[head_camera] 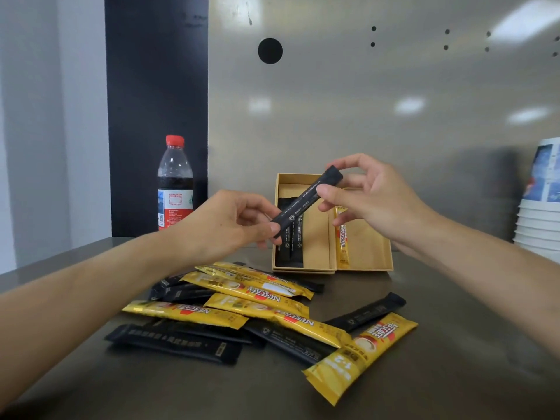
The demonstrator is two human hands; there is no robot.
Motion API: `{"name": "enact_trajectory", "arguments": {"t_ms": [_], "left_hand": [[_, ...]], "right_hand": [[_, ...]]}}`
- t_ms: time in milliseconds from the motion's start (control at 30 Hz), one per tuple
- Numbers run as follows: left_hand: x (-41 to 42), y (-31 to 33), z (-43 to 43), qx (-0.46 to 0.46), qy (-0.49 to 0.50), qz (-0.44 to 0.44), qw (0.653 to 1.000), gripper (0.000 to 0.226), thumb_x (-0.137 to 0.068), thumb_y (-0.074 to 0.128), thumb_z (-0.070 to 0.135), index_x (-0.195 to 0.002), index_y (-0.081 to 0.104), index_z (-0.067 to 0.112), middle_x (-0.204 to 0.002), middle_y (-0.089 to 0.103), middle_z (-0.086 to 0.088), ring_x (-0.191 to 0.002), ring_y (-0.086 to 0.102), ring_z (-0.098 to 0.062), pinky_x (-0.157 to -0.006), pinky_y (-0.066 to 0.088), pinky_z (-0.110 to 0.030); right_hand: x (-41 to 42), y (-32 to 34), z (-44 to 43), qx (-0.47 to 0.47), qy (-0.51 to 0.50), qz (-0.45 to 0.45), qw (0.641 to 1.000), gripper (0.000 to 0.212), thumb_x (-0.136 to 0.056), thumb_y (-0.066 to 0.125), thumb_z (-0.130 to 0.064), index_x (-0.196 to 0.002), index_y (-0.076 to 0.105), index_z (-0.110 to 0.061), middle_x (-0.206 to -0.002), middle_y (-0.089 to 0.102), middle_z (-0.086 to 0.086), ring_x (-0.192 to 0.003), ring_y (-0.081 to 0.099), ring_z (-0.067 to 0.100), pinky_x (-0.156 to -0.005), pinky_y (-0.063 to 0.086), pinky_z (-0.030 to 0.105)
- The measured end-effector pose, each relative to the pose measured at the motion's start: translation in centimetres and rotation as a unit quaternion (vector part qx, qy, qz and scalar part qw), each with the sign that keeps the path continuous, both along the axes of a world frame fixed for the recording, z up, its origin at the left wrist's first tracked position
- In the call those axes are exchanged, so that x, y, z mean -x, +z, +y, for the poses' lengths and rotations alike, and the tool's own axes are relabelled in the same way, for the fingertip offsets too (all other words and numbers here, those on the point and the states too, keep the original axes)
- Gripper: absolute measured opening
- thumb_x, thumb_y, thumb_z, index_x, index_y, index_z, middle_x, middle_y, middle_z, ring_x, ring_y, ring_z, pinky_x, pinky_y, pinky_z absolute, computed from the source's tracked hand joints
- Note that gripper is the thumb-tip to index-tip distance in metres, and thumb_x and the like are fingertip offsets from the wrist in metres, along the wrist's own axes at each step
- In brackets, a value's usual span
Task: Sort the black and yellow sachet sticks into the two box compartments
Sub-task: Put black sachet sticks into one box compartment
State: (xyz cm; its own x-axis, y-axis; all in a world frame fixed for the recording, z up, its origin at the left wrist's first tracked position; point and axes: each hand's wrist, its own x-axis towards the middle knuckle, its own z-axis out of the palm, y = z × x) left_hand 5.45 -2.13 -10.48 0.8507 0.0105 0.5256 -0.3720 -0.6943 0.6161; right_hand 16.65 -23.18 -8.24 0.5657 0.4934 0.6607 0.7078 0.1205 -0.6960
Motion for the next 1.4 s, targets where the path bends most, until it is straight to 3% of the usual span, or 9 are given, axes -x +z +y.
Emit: {"name": "enact_trajectory", "arguments": {"t_ms": [133,267,367,467,600,767,933,1233,1400], "left_hand": [[-0.3,0.1,0.6,-0.032,0.073,-0.027,0.996,0.010,-0.097,0.064,0.019,-0.102,0.072,0.022,-0.084,0.079,0.004,-0.077,0.074,-0.010,-0.083,0.055,-0.024],[-0.4,0.2,1.1,-0.033,0.118,-0.026,0.992,0.013,-0.098,0.061,0.017,-0.098,0.072,0.025,-0.083,0.079,0.006,-0.076,0.073,-0.010,-0.084,0.057,-0.028],[-0.5,-0.1,1.3,-0.066,0.157,-0.008,0.985,0.013,-0.097,0.061,0.018,-0.097,0.070,0.028,-0.086,0.077,0.007,-0.080,0.071,-0.008,-0.082,0.057,-0.028],[-0.6,-0.7,1.6,-0.120,0.181,0.008,0.976,0.013,-0.097,0.062,0.025,-0.109,0.068,0.028,-0.096,0.073,0.010,-0.088,0.066,-0.004,-0.076,0.053,-0.020],[-0.9,-1.6,1.3,-0.156,0.169,0.052,0.972,0.031,-0.098,0.059,0.044,-0.124,0.062,0.027,-0.107,0.068,0.010,-0.096,0.064,-0.004,-0.073,0.049,-0.015],[-1.2,-2.0,0.4,-0.181,0.163,0.072,0.967,0.045,-0.095,0.058,0.050,-0.132,0.056,0.025,-0.114,0.069,0.008,-0.103,0.064,-0.010,-0.092,0.053,-0.029],[-1.2,-2.0,0.4,-0.187,0.160,0.077,0.966,0.045,-0.095,0.057,0.052,-0.132,0.055,0.026,-0.113,0.069,0.010,-0.103,0.063,-0.009,-0.093,0.052,-0.029],[-1.6,-2.2,0.5,-0.199,0.153,0.069,0.965,0.041,-0.096,0.057,0.050,-0.130,0.058,0.027,-0.106,0.064,0.016,-0.096,0.062,-0.002,-0.085,0.049,-0.021],[-0.9,-1.3,0.9,-0.175,0.151,0.048,0.972,0.032,-0.095,0.056,0.052,-0.115,0.065,0.028,-0.100,0.067,0.016,-0.094,0.063,-0.001,-0.083,0.054,-0.023]], "right_hand": [[-0.9,-0.3,-0.3,0.057,-0.150,-0.099,0.982,0.031,-0.095,0.065,-0.018,-0.121,0.048,-0.020,-0.091,0.071,0.001,-0.073,0.072,0.015,-0.055,0.058,0.025],[-1.9,-0.7,-0.1,0.145,-0.240,-0.201,0.939,0.025,-0.098,0.061,-0.025,-0.118,0.046,-0.026,-0.098,0.068,-0.006,-0.077,0.066,0.004,-0.065,0.048,0.019],[-2.2,-1.2,1.0,0.188,-0.250,-0.245,0.918,0.026,-0.099,0.059,-0.027,-0.123,0.048,-0.025,-0.103,0.067,-0.006,-0.081,0.063,0.006,-0.075,0.055,0.031],[-2.1,-1.2,1.9,0.194,-0.243,-0.273,0.910,0.027,-0.099,0.060,-0.028,-0.123,0.047,-0.026,-0.095,0.066,-0.009,-0.074,0.060,0.002,-0.080,0.057,0.040],[-2.2,-1.4,2.6,0.205,-0.257,-0.306,0.893,0.029,-0.098,0.060,-0.031,-0.124,0.048,-0.026,-0.094,0.066,-0.012,-0.070,0.054,-0.004,-0.078,0.055,0.036],[-2.1,-1.6,2.8,0.223,-0.284,-0.359,0.861,0.034,-0.097,0.061,-0.039,-0.127,0.050,-0.029,-0.105,0.066,-0.013,-0.073,0.052,0.000,-0.073,0.053,0.031],[-1.9,-1.9,2.6,0.252,-0.308,-0.415,0.818,0.045,-0.095,0.059,-0.046,-0.135,0.050,-0.027,-0.118,0.061,-0.009,-0.103,0.063,0.015,-0.081,0.055,0.036],[-1.6,-2.3,2.6,0.301,-0.323,-0.440,0.782,0.055,-0.096,0.054,-0.050,-0.144,0.045,-0.024,-0.132,0.057,-0.006,-0.109,0.064,0.019,-0.082,0.056,0.037],[-1.3,-2.2,2.3,0.265,-0.318,-0.447,0.793,0.043,-0.100,0.047,-0.050,-0.132,0.054,-0.023,-0.120,0.059,-0.007,-0.096,0.066,0.016,-0.074,0.056,0.034]]}}
